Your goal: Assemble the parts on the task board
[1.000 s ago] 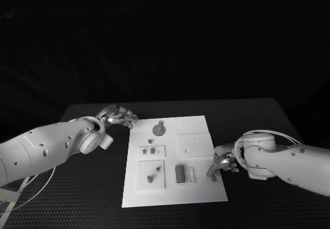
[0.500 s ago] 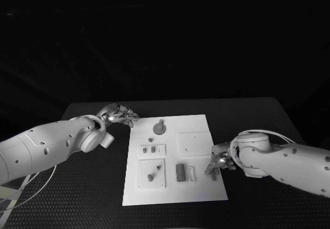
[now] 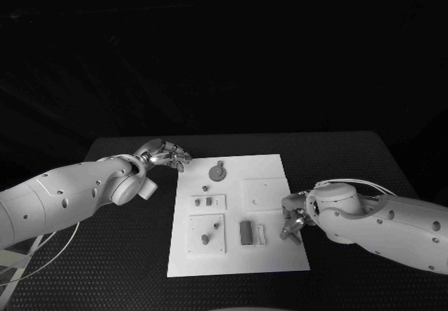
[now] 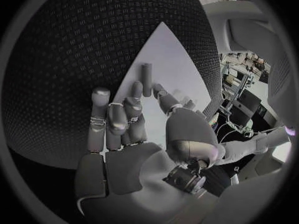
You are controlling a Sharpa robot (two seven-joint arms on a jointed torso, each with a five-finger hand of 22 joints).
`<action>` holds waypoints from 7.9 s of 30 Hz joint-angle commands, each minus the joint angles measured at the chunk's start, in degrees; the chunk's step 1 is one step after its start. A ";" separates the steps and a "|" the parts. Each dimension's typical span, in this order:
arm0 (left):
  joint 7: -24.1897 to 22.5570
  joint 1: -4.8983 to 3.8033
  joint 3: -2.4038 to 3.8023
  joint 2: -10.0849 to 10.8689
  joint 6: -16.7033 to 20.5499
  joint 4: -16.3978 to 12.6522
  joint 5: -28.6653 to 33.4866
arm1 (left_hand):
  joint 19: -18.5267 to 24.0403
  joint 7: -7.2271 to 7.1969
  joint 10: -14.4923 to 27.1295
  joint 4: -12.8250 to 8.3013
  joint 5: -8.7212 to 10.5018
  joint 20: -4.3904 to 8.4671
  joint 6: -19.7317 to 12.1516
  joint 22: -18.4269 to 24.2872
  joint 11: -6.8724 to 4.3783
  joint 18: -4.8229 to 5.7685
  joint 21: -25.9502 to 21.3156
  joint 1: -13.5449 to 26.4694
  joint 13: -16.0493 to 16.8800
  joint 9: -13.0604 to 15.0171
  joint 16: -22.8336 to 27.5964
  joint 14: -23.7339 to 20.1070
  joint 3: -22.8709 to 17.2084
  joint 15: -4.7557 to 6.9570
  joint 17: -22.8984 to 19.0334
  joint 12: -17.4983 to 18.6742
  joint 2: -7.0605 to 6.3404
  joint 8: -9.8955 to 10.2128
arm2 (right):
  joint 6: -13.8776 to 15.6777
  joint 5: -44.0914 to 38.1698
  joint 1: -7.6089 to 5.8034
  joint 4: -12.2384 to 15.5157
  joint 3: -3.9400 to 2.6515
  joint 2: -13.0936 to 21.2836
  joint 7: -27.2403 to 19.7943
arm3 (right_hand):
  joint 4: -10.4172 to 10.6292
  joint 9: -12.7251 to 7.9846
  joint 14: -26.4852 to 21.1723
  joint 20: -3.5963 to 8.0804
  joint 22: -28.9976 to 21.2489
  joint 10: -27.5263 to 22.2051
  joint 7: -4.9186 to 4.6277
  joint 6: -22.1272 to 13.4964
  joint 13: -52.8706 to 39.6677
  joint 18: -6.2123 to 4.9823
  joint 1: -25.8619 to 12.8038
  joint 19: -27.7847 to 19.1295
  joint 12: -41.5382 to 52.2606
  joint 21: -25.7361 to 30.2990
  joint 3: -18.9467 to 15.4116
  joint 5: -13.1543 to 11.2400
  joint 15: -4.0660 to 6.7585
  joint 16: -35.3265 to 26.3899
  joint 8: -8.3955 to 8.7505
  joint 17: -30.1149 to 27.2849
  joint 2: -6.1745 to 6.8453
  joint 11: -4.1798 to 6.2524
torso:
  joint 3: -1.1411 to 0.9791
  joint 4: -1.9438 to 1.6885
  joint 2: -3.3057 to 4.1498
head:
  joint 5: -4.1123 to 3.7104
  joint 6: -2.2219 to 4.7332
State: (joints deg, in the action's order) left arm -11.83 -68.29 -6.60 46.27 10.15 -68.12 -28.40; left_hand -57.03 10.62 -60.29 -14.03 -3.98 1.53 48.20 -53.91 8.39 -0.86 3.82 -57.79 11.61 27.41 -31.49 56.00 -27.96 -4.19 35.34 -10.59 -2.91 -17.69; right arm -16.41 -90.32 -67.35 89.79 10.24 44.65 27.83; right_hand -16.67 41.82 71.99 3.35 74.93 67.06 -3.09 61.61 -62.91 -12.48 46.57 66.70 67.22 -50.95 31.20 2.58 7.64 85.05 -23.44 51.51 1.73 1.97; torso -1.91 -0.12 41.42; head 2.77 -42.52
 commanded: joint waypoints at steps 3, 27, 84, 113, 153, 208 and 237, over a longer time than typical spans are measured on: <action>0.02 -0.05 0.03 -0.04 -0.75 -0.18 1.00 | 0.27 -0.03 0.40 -0.30 0.34 -0.09 -0.17 0.08 0.05 -0.58 0.29 0.43 -0.07 -0.09 0.23 0.16 -0.02 -0.05 0.10 -0.31 0.07 -0.33 | -1.93 1.22 1.53 -0.72 1.28 0.44 1.86 | -0.04 0.07 0.21 -0.57 1.02 0.03 -1.54 -1.36 0.09 -2.52 1.65 0.17 0.16 -0.33 0.89 0.25 -0.10 0.16 10.15 0.08 -1.37 -0.29 | -0.04 -0.05 0.00 | 0.00 -0.15; 0.16 -0.05 0.03 0.00 -0.69 0.17 1.00 | 0.28 -0.01 0.43 -0.32 0.35 -0.08 -0.24 0.09 0.05 -0.58 0.28 0.49 -0.09 -0.11 0.28 0.16 -0.02 -0.05 0.15 -0.33 0.12 -0.31 | 9.70 18.81 1.37 -0.22 0.82 2.30 -0.19 | -0.25 -0.78 0.88 -0.67 1.19 0.14 -2.19 -2.60 0.05 -2.52 5.34 0.31 0.65 -1.09 6.86 0.26 -0.67 0.48 11.59 0.75 -5.07 -0.90 | -0.08 0.02 0.01 | 0.15 -0.21; 0.86 -0.05 0.02 -0.04 -1.76 0.25 1.00 | 0.37 0.02 0.58 -0.13 0.46 -0.10 -0.33 0.13 0.08 -0.58 0.24 1.02 -0.20 -0.18 0.50 0.12 0.11 -0.08 0.36 -0.44 0.26 -0.33 | 15.79 38.26 0.95 -1.97 0.13 -2.26 -1.57 | -0.23 -0.66 1.18 -0.47 1.09 0.47 -2.02 -2.21 0.16 -2.52 5.33 0.75 0.77 -1.42 7.65 0.26 -0.44 0.45 11.42 0.59 -5.01 -0.71 | -0.04 0.05 0.02 | 0.19 -0.38; 0.63 -0.05 0.03 0.02 -1.46 0.25 0.99 | 0.38 0.01 0.59 -0.22 0.46 -0.10 -0.33 0.13 0.08 -0.59 0.25 0.97 -0.23 -0.19 0.55 0.14 0.09 -0.07 0.43 -0.49 0.30 -0.35 | 15.82 38.27 1.15 -2.50 0.13 -2.68 -2.15 | -0.08 -0.66 1.11 -0.58 0.96 0.52 -2.06 -2.20 0.33 -2.52 3.85 0.89 0.67 -1.41 7.18 0.25 -0.46 0.22 11.48 0.09 -3.64 -0.75 | -0.04 0.04 0.02 | 0.11 -0.39; 0.85 -0.05 0.03 0.03 -1.72 0.24 0.99 | 0.37 0.02 0.61 -0.31 0.46 -0.10 -0.36 0.13 0.08 -0.59 0.26 0.96 -0.26 -0.21 0.60 0.16 0.09 -0.07 0.51 -0.55 0.32 -0.37 | 16.65 37.43 1.18 -2.69 0.13 -2.65 -2.43 | 5.80 -1.22 1.00 -0.30 0.38 0.51 -2.08 -2.08 0.98 -2.52 -3.25 1.96 0.16 -0.22 7.84 0.24 -0.41 -0.54 12.09 -1.01 5.57 -0.76 | -0.06 0.05 0.01 | 0.30 -0.41; 0.77 -0.04 0.02 0.13 -1.94 0.31 0.92 | 0.37 0.02 0.64 -0.41 0.46 -0.10 -0.34 0.13 0.08 -0.59 0.28 0.97 -0.30 -0.23 0.69 0.19 0.09 -0.07 0.64 -0.64 0.38 -0.42 | 11.12 26.04 1.72 1.52 0.14 0.46 -2.89 | 6.56 -0.01 2.35 -0.16 0.75 1.53 -1.15 0.39 1.32 -2.52 1.94 3.00 0.38 -0.13 8.52 0.24 0.33 -0.29 10.59 0.46 8.88 0.12 | -0.02 0.02 0.00 | 0.32 -0.44; 0.82 -0.04 0.02 0.15 -1.97 0.32 0.91 | 0.35 0.00 0.63 -0.47 0.46 -0.10 -0.32 0.12 0.07 -0.60 0.29 0.95 -0.32 -0.23 0.72 0.22 0.08 -0.06 0.70 -0.70 0.43 -0.45 | 11.17 21.83 1.88 1.26 0.15 -0.58 -1.61 | 4.27 0.19 2.59 0.12 0.94 1.82 -0.92 0.73 1.32 -2.52 1.80 3.03 0.39 -0.11 7.40 0.24 0.57 -0.28 10.57 0.67 5.20 0.36 | -0.02 0.02 0.01 | 0.36 -0.71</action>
State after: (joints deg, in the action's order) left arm -10.60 -68.29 -6.62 46.48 8.91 -67.72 -27.75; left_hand -57.03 10.62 -60.10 -14.19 -3.71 1.53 48.20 -53.86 8.58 -0.87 3.81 -57.44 11.37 27.26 -31.05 56.00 -27.80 -4.19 35.98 -11.03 -2.56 -17.92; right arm -4.80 -66.51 -65.67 90.99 10.26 44.09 25.79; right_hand -12.04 41.92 74.53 3.36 74.90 68.41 -3.99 61.97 -61.61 -12.51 48.36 69.62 67.62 -51.36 38.65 2.87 7.85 84.87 -12.69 52.14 7.44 2.26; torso -1.92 -0.09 41.42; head 3.13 -43.13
